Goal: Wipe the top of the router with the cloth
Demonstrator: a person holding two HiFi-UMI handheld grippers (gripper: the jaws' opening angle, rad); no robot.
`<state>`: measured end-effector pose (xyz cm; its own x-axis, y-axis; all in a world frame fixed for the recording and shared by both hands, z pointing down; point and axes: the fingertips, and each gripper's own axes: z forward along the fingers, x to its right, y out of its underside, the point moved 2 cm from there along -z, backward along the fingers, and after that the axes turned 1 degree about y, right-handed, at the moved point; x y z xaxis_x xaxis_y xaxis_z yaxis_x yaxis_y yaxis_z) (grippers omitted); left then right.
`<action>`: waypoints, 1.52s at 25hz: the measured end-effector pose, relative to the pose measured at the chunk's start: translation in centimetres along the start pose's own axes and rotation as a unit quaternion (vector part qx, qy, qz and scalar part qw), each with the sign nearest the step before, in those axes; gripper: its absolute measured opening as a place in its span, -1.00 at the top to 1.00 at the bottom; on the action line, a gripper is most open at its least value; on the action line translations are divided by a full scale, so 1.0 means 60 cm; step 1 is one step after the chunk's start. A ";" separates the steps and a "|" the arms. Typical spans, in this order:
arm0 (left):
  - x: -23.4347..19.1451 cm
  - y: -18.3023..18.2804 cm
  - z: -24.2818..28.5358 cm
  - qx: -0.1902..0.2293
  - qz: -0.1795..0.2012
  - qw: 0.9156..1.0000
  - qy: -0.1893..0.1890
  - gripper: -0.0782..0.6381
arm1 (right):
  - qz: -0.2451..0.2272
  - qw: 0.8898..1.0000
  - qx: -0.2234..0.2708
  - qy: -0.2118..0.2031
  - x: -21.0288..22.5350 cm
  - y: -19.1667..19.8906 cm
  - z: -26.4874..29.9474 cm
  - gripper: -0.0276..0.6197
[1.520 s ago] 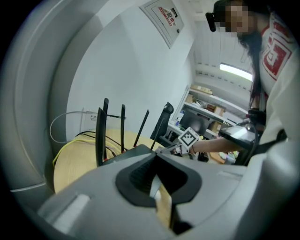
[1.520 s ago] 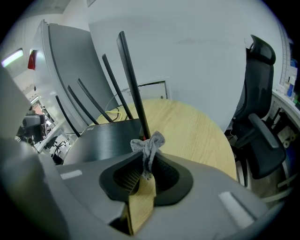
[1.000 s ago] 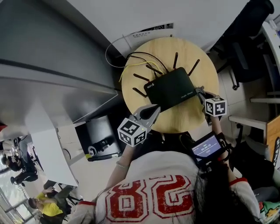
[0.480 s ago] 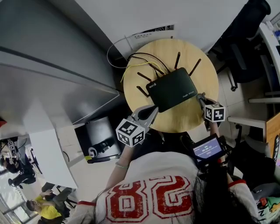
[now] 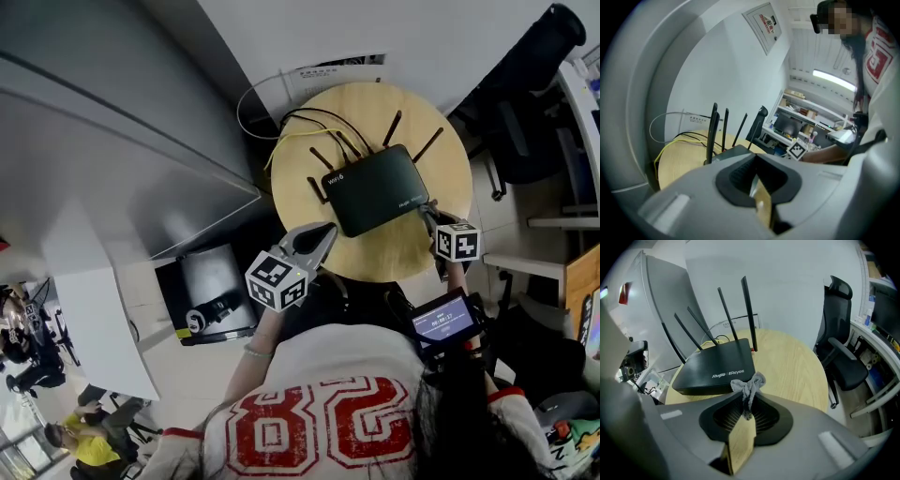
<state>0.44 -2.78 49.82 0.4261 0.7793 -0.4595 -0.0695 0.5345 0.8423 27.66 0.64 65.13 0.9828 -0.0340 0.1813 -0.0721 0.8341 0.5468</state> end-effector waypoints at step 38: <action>-0.009 0.038 -0.146 0.013 0.005 1.000 -0.014 0.78 | -0.123 0.980 -0.031 -0.154 -0.366 0.061 0.044 0.74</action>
<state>-7.82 0.88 49.50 0.4505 0.7755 -0.4424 -0.0515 0.5173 0.8543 5.38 2.97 65.33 0.8711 -0.3939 0.2934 0.1801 0.8119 0.5553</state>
